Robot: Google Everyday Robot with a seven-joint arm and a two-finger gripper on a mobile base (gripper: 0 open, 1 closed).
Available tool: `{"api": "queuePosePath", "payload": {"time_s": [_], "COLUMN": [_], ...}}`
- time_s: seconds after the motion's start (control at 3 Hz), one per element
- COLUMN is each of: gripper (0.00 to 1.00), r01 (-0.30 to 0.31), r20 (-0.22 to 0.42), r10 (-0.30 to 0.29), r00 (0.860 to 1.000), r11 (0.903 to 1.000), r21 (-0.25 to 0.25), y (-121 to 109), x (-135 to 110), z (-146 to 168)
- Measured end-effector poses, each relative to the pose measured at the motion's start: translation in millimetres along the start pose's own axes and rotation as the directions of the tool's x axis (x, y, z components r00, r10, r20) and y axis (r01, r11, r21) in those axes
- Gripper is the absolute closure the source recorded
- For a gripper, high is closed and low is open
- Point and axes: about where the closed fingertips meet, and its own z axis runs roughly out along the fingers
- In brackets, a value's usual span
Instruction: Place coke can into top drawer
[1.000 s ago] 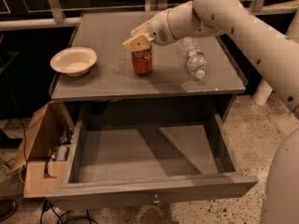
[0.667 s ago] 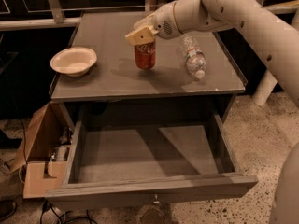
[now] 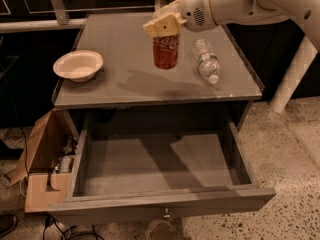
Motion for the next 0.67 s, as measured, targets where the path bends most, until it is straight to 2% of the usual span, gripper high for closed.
{"api": "queuePosePath", "payload": {"time_s": [0.33,0.67], "gripper": [1.00,1.00], "r01": [0.021,0.008], "r20": [-0.013,-0.042], "r10": [-0.021,-0.005], "r00": [1.000,0.999], "r11": [0.9996,0.9984], "r21": [0.018,0.056], "y": [2,26], "x": [-6,-4], "z": [-11,-46]}}
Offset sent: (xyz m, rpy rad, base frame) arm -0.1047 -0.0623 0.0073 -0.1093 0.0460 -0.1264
